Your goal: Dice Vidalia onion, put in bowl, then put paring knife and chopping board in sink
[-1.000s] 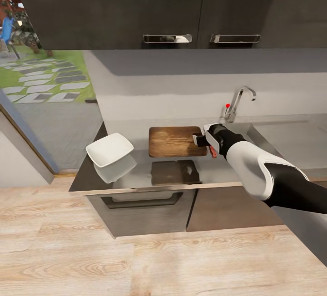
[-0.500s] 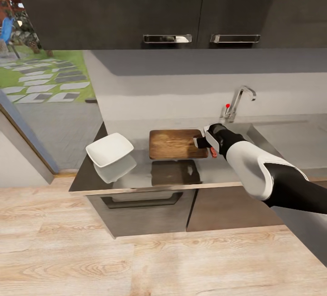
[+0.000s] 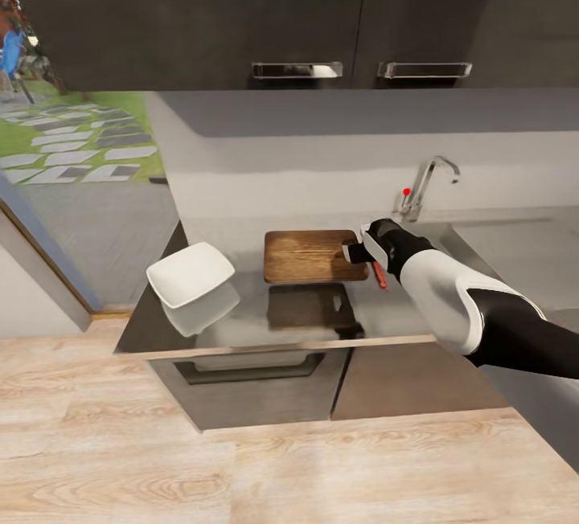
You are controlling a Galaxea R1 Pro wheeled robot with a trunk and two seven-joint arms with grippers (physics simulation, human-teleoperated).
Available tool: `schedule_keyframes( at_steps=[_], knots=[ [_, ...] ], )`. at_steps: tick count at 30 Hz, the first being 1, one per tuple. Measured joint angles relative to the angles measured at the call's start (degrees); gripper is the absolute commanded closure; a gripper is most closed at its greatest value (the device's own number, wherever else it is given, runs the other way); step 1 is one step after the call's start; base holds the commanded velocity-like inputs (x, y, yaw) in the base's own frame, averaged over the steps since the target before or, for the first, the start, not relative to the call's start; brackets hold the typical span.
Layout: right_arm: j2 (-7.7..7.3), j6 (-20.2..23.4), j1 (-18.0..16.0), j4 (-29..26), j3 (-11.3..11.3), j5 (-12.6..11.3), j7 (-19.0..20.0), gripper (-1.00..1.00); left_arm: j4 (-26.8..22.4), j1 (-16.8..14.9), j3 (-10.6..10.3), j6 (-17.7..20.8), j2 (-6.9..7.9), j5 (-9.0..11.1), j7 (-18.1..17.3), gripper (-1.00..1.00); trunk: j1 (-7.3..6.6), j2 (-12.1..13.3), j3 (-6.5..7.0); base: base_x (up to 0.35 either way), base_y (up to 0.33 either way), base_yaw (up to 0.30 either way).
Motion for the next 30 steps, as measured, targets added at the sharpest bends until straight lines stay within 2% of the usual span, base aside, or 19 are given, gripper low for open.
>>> schedule_keyframes(
  at_steps=[8,30],
  knots=[
    [-0.02,0.0,0.0,0.1,0.0,0.0,0.1,1.00,0.0,0.0,0.0,0.0,0.01,0.0,0.0,-1.00,0.01,0.0,0.00,0.175,0.000,0.000],
    [-0.30,-0.7,0.0,3.6,0.0,-0.1,0.4,1.00,0.0,0.0,0.0,0.0,-0.07,0.0,0.0,-1.00,0.02,0.0,0.00,0.005,0.000,0.000]
  ],
)
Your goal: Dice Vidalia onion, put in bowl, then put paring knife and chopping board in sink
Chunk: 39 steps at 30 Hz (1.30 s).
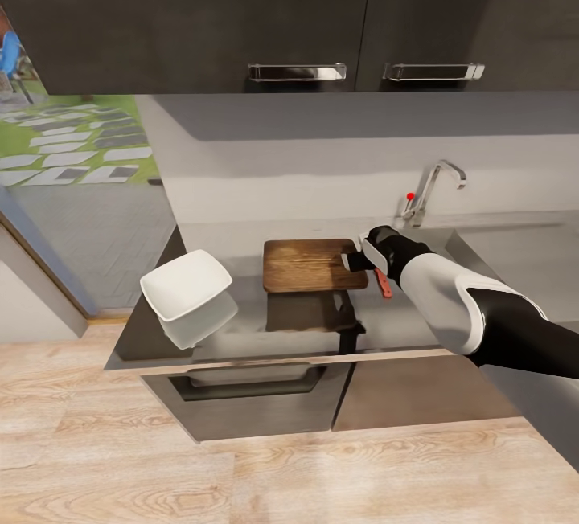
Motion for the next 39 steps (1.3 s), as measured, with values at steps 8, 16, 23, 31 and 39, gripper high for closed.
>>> schedule_keyframes(
  at_steps=[8,16,23,31,39],
  knots=[
    [-0.10,0.0,0.1,0.1,0.0,0.0,-0.1,1.00,0.0,0.0,0.0,0.0,-0.01,0.0,0.0,-1.00,0.00,0.0,0.00,0.000,0.000,0.000],
    [-0.08,-1.8,1.3,0.1,0.0,0.0,-0.2,1.00,0.1,0.0,0.0,0.0,0.05,0.0,0.0,-1.00,0.00,0.0,0.00,0.000,0.000,0.000],
    [-0.03,-2.4,2.0,0.2,0.0,0.0,-0.2,1.00,0.1,0.0,0.0,0.0,-0.03,0.0,0.0,-1.00,0.00,0.0,0.00,0.000,0.000,0.000],
    [-0.02,-2.5,3.0,0.4,0.3,-0.2,-0.2,1.00,0.1,0.0,0.0,0.0,-0.09,0.0,0.0,-1.00,0.00,0.0,-0.01,0.000,0.000,0.000],
    [-0.06,-4.2,4.6,0.4,-0.1,0.0,-0.3,1.00,0.1,0.0,0.0,0.0,-0.09,0.0,0.0,-1.00,0.00,0.0,0.00,0.000,0.000,0.000]
  ],
)
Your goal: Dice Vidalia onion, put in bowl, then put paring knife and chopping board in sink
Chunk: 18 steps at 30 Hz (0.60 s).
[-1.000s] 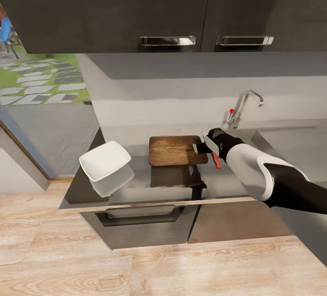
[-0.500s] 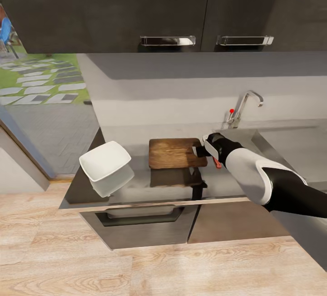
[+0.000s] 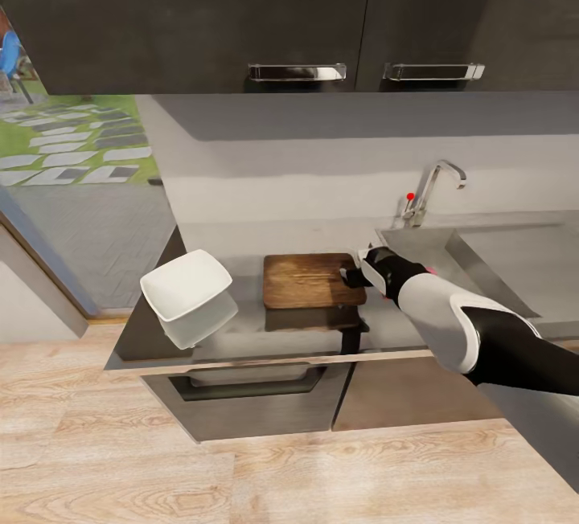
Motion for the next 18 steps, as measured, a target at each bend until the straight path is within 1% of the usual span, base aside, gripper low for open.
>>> schedule_keyframes(
  at_steps=[12,13,18],
  knots=[
    [-0.05,-0.3,0.6,0.0,0.0,0.0,0.0,1.00,0.0,0.0,0.0,0.0,0.07,0.0,0.0,-1.00,0.00,0.0,0.00,0.000,0.000,0.000],
    [-0.05,-0.3,0.6,0.0,0.0,0.0,0.0,-1.00,0.0,0.0,0.0,0.0,0.07,0.0,0.0,-1.00,0.00,0.0,0.00,0.000,0.000,0.000],
    [0.00,-0.3,0.6,0.0,0.0,-0.1,0.0,-1.00,0.0,0.0,0.1,0.0,0.09,0.0,0.0,-1.00,0.00,0.0,0.00,0.000,0.000,0.000]
  ],
)
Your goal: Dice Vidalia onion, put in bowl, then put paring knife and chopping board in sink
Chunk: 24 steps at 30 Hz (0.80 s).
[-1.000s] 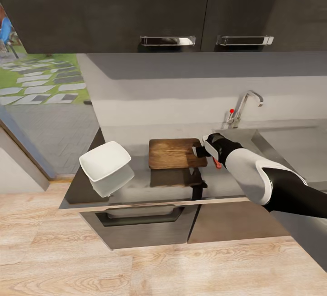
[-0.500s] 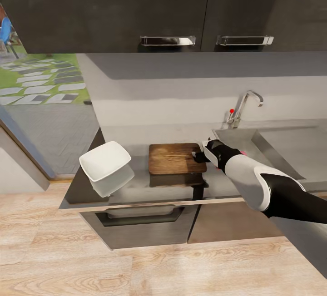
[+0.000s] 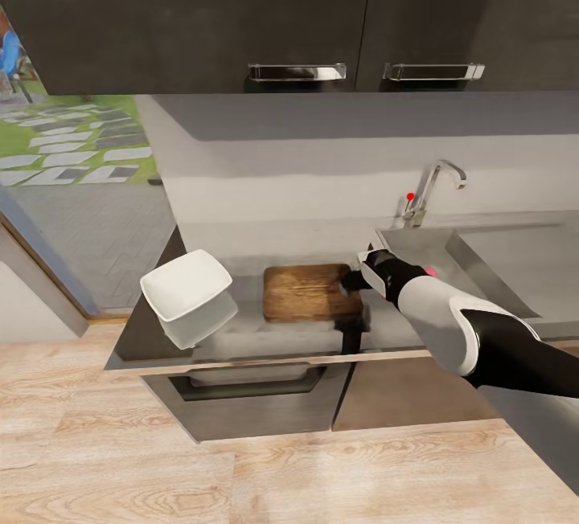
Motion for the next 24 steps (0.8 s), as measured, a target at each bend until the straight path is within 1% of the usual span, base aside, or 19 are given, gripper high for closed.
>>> schedule_keyframes(
  at_steps=[16,22,24],
  knots=[
    [0.04,0.0,0.0,-0.1,0.0,0.0,0.0,-1.00,0.0,0.0,-0.1,0.0,0.00,0.0,0.0,-1.00,0.00,0.0,0.00,0.000,0.000,0.000],
    [0.12,0.4,0.0,-2.1,-0.2,0.0,-0.2,-1.00,0.0,0.0,-0.1,0.0,0.00,0.0,0.0,-1.00,0.00,0.0,0.00,0.000,0.000,0.000],
    [0.19,1.2,0.0,-5.9,-0.3,0.2,-0.4,-1.00,0.0,0.0,-0.1,0.0,0.00,0.0,0.0,-1.00,0.00,0.0,0.01,0.000,0.000,0.000]
  ],
)
